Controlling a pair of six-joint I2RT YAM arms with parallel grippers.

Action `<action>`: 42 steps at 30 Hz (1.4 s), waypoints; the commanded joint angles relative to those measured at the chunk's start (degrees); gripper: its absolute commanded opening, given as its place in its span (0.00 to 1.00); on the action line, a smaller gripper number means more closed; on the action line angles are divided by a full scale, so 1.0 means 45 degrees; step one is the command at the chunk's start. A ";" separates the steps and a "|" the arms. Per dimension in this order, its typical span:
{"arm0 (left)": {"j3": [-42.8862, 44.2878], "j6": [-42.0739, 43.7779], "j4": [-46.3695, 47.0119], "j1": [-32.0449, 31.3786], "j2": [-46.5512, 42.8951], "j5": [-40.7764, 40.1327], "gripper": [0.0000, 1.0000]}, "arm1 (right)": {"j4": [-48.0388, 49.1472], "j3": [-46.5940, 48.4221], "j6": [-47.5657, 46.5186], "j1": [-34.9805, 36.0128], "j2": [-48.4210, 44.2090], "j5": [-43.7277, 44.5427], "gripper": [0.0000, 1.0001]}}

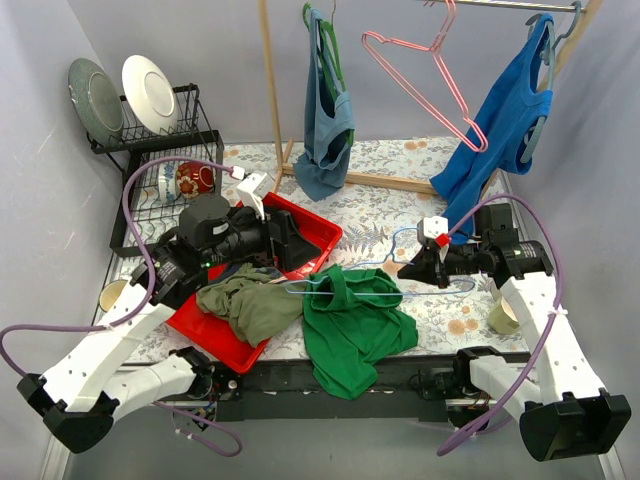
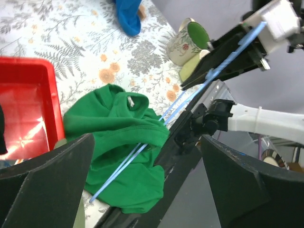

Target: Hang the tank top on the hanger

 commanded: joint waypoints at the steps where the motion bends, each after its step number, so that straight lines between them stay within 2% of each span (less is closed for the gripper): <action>1: 0.1205 0.2736 -0.0845 0.0034 0.0655 0.1543 0.98 | -0.0181 0.0379 -0.0639 0.0008 0.0315 -0.0841 0.01; 3: 0.1635 0.3150 -0.0552 -0.0083 0.1240 0.2711 0.98 | -0.1000 0.0536 -0.1285 0.0008 0.0626 -0.0997 0.01; 6: 0.1811 0.3912 -0.0161 -0.0959 0.2315 0.3130 0.98 | -0.1705 0.0809 -0.2126 0.0028 0.0900 -0.1173 0.01; 10: 0.2065 0.5102 -0.0257 -0.3125 0.3855 0.2154 0.98 | -0.1980 0.0888 -0.2324 0.0028 0.1019 -0.1291 0.01; 13: 0.2183 0.5242 -0.0316 -0.3539 0.4522 0.1315 0.95 | -0.2097 0.0888 -0.2460 0.0086 0.1116 -0.1388 0.01; 15: 0.2357 0.5183 -0.0317 -0.3599 0.4758 0.0613 0.89 | -0.2194 0.0888 -0.2577 0.0106 0.1253 -0.1408 0.01; 16: 0.2397 0.5203 -0.0375 -0.3638 0.4971 0.0262 0.85 | -0.2253 0.0888 -0.2597 0.0106 0.1272 -0.1466 0.01; 17: 0.2436 0.5242 -0.0337 -0.3677 0.5051 0.0181 0.73 | -0.2331 0.0888 -0.2713 0.0125 0.1331 -0.1486 0.01; 19: 0.2573 0.5281 -0.0414 -0.3716 0.5246 0.0160 0.59 | -0.2428 0.0927 -0.2753 0.0125 0.1448 -0.1544 0.01; 20: 0.2593 0.5320 -0.0472 -0.3697 0.5363 0.0180 0.47 | -0.2410 0.0966 -0.2792 0.0125 0.1468 -0.1545 0.01; 21: 0.2554 0.5301 -0.0473 -0.3716 0.5383 0.0161 0.20 | -0.2429 0.0985 -0.2792 0.0125 0.1507 -0.1525 0.01; 22: 0.2496 0.5320 -0.0473 -0.3716 0.5384 0.0102 0.05 | -0.2429 0.1005 -0.2792 0.0145 0.1565 -0.1506 0.01; 23: 0.2418 0.5262 -0.0434 -0.3716 0.5268 0.0063 0.00 | -0.2410 0.1024 -0.2792 0.0126 0.1585 -0.1486 0.01; 29: 0.0994 0.4521 0.0502 -0.3716 0.3999 -0.0404 0.00 | -0.2118 0.1259 -0.2269 0.0126 0.1878 -0.1136 0.03; 30: 0.0798 0.4384 0.0639 -0.3716 0.3571 -0.0503 0.00 | -0.1923 0.1394 -0.1898 0.0145 0.1897 -0.1019 0.06; 32: 0.0176 0.3798 0.1049 -0.3697 0.3198 -0.0834 0.00 | -0.0987 0.1551 -0.0517 0.0125 0.1937 -0.0395 0.23; 33: -0.0022 0.3603 0.1167 -0.3697 0.2809 -0.0971 0.00 | -0.0481 0.1610 0.0150 0.0125 0.1937 -0.0083 0.33; 34: -0.0237 0.3215 0.1342 -0.3716 0.2631 -0.1127 0.00 | 0.0007 0.1785 0.0892 0.0087 0.1840 0.0829 0.48; 36: -0.0862 0.2822 0.1538 -0.3697 0.2260 -0.1633 0.00 | 0.1375 0.1961 0.2729 0.0028 0.1606 0.1829 0.56; 37: -0.1077 0.2627 0.1771 -0.3697 0.1891 -0.1830 0.00 | 0.1824 0.2059 0.3296 -0.0088 0.1199 0.2898 0.72; 40: -0.1742 0.1885 0.2123 -0.3716 0.1285 -0.2377 0.00 | 0.3174 0.2060 0.4647 -0.0284 0.0262 0.4639 0.85; 42: -0.2034 0.1454 0.2203 -0.3716 0.1087 -0.2592 0.00 | 0.3372 0.1982 0.4942 -0.0324 -0.0170 0.5075 0.86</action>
